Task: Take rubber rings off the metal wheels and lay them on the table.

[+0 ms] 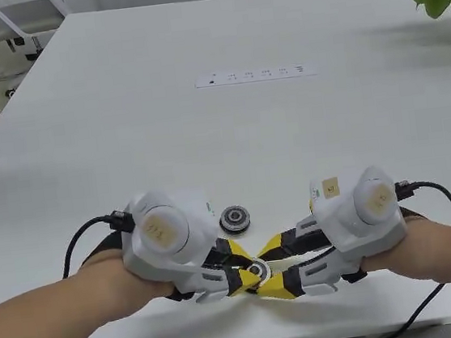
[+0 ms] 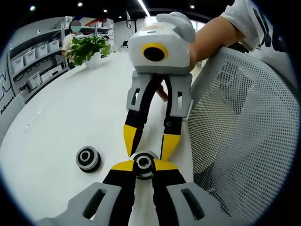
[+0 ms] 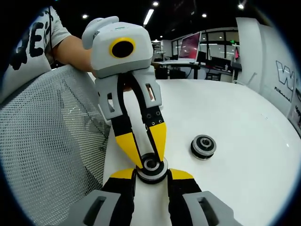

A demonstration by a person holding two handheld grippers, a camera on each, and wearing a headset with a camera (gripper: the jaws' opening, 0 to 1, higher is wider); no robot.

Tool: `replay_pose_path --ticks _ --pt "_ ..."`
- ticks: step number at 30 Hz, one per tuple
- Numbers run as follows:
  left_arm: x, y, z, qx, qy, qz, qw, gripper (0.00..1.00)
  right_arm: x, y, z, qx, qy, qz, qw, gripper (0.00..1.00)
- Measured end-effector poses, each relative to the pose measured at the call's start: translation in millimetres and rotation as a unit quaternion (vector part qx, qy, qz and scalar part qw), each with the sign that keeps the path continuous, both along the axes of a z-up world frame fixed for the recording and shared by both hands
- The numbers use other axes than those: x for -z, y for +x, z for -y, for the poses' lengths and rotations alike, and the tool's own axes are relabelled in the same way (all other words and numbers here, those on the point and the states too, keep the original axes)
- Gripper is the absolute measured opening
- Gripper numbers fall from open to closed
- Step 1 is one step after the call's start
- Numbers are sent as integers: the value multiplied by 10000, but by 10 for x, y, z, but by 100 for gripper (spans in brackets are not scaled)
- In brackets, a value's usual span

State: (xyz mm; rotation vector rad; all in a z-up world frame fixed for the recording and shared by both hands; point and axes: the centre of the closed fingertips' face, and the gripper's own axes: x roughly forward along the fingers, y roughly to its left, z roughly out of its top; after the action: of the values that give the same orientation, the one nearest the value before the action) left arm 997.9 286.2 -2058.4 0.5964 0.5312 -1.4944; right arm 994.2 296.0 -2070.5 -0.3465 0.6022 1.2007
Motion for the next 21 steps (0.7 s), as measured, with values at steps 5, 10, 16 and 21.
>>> replay_pose_path --ticks 5,10,16,21 --pt "1 -2 -1 -3 -1 4 10000 9 4 -6 23 -4 -26 -1 10000 23" --pt "0 -3 -1 -7 -6 4 10000 8 7 -16 46 -18 -65 15 10000 21" --pt "-1 -2 1 -14 -14 5 10000 8 8 -20 61 -19 -88 17 10000 20" --pt "-1 -2 1 -20 -22 0 10000 8 11 -25 79 -33 -120 43 9999 18"
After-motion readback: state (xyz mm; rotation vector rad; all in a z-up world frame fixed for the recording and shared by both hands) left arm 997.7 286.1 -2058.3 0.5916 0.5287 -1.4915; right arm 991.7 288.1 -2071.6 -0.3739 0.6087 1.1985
